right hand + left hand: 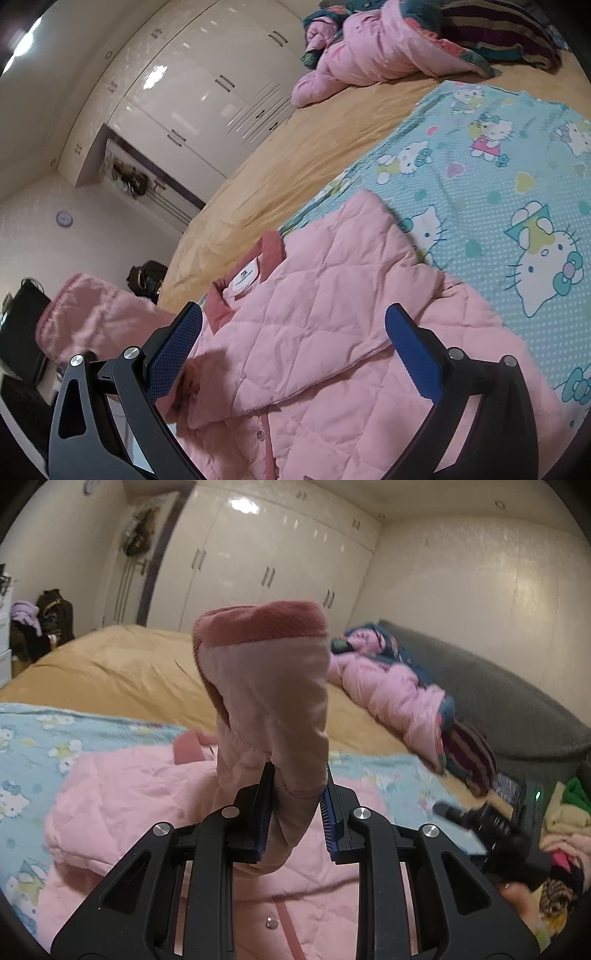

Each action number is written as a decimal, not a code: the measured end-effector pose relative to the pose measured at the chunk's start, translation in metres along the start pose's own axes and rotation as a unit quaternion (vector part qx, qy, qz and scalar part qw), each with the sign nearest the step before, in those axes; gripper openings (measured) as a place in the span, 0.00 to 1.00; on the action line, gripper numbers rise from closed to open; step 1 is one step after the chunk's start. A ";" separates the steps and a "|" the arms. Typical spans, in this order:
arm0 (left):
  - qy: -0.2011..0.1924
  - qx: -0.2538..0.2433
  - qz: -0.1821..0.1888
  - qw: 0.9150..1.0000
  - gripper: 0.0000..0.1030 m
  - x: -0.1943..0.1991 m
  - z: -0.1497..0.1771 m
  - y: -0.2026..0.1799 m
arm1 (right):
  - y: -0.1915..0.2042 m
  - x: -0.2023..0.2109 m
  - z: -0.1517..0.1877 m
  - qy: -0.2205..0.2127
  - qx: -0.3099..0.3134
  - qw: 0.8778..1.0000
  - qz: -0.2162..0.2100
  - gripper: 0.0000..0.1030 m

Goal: Fold large clothes

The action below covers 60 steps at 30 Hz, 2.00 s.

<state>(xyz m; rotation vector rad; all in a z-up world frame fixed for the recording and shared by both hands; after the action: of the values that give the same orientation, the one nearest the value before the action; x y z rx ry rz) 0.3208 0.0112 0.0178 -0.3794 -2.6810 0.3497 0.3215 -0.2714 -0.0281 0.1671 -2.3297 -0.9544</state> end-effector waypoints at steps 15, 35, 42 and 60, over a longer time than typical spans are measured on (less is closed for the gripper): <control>0.131 -0.067 0.023 0.989 0.25 -0.055 0.072 -0.030 | -0.020 -0.008 0.000 0.014 -0.025 1.000 0.007 0.96; 0.210 0.009 0.107 0.972 0.91 -0.043 0.069 0.002 | -0.015 -0.051 0.028 0.110 -0.070 0.990 -0.052 0.96; 0.150 0.064 -0.084 0.983 0.91 -0.019 0.026 0.115 | 0.013 -0.069 0.034 0.102 -0.023 0.992 -0.065 0.83; 0.091 0.180 -0.121 0.972 0.91 0.003 0.014 0.203 | 0.143 -0.043 0.011 -0.050 0.326 0.943 -0.050 0.06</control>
<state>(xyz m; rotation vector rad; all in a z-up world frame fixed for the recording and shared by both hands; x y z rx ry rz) 0.3548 0.1987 -0.0541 0.0247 -2.3841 0.6759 0.3654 -0.1456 0.0406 0.5161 -2.6729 -0.2004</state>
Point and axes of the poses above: each gripper's, at about its wrist camera, not at the fingertips, and x roughly against the way its jaws point, y to its left, z to its underside, the point moved 4 cm from there along -x, roughly the way its jaws point, and after that the axes turned 3 degrees about -y, right-handed, at the moved point
